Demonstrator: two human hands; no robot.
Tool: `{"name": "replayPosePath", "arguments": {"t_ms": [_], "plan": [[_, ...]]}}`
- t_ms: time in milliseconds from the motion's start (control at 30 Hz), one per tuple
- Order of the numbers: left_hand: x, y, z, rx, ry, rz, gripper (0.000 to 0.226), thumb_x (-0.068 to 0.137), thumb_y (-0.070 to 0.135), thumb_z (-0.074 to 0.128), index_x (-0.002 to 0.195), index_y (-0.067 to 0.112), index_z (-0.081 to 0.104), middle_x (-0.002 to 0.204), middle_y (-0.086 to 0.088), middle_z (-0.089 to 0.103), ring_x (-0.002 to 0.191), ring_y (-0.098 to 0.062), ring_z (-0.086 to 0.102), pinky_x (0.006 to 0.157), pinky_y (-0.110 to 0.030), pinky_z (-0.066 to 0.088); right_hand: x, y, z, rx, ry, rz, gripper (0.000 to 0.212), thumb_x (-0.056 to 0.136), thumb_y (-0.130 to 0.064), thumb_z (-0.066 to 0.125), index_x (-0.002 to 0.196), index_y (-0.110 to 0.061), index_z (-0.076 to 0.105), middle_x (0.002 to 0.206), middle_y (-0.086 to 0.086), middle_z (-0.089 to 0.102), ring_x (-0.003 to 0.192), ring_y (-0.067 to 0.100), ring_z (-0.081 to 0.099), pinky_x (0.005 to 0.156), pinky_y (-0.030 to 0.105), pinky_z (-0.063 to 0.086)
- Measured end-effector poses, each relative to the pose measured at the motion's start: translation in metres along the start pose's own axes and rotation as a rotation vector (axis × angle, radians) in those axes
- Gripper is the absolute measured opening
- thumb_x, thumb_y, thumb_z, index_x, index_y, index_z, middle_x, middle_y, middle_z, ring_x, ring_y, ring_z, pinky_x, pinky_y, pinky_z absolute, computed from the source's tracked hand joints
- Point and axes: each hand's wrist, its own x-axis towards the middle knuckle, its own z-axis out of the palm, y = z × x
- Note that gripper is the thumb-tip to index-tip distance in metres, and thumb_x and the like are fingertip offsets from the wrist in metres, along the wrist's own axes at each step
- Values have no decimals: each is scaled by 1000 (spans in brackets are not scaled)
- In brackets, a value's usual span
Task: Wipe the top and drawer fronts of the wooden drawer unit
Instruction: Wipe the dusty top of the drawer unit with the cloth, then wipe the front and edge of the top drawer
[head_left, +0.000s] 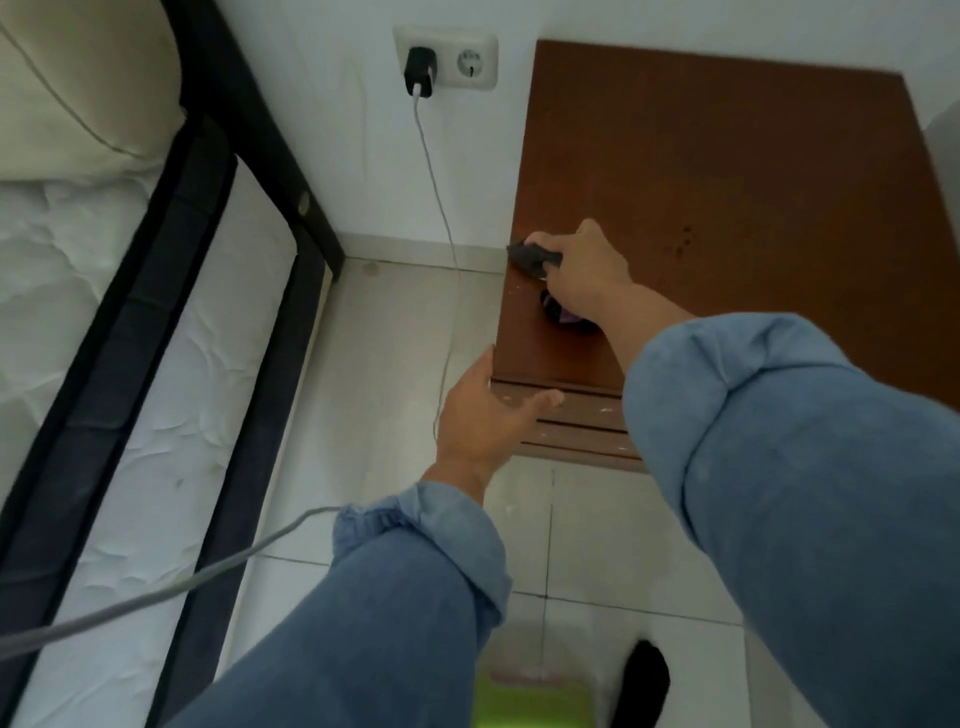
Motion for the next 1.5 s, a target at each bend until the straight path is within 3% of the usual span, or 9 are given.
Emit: {"name": "replayPosePath", "arguments": {"t_ms": [167,267,400,533,667,833,933,1267,1500], "plan": [[12,-9,6,134,122,13,34,85,13,63,113,31,65,86,17,60,76,-7,55,55,-4,33,-7,-5,-4,70,10,36,14,96,-26,46,109,-31,48,109,3,42,89,31,56,46,29,51],[14,-9,9,148,128,-4,33,82,14,67,111,30,67,90,10,66,78,-8,57,60,-15,36,-25,-9,-4,67,24,17,34,95,-18,45,70,-39,39,116,9,44,91,38,57,58,39,59],[13,-9,7,106,123,-40,31,80,11,67,109,25,68,91,6,67,81,-13,61,66,-20,41,-62,-5,12,70,29,-16,42,94,-12,47,66,-40,33,117,10,46,95,38,55,71,42,57],[10,-7,8,161,137,-69,20,83,15,65,102,18,69,96,-4,71,86,-23,64,72,-27,47,-96,6,30,24,16,-56,38,94,-12,46,72,-42,39,113,11,45,93,35,53,74,37,44],[6,-11,5,219,86,-99,29,88,16,60,116,10,65,112,-13,68,103,-30,62,84,-32,48,-121,15,36,100,-86,-56,30,95,-14,46,115,-31,60,105,4,38,91,30,49,70,29,42],[-9,-22,0,211,-28,-103,57,88,16,65,140,5,44,139,-12,52,128,-26,49,106,-30,37,-158,60,20,285,-203,37,32,94,-5,46,110,-22,68,108,0,67,107,22,58,85,26,43],[-10,-9,8,116,34,-32,52,85,27,69,130,10,52,126,-10,60,111,-22,57,91,-23,41,-182,98,9,328,-130,152,30,95,-8,48,118,-20,62,124,3,62,109,20,54,89,31,43],[-15,-5,43,21,201,-75,94,67,55,77,140,11,37,139,-7,47,128,-22,46,109,-41,38,-223,220,-58,432,160,546,57,87,-13,63,134,-14,32,129,17,48,106,29,53,90,35,46],[-8,-25,49,-70,244,57,90,59,61,80,134,23,47,131,4,56,121,-12,53,104,-41,44,-208,279,-87,576,342,657,66,78,-11,74,129,1,34,118,20,52,102,29,59,92,40,51]]}}
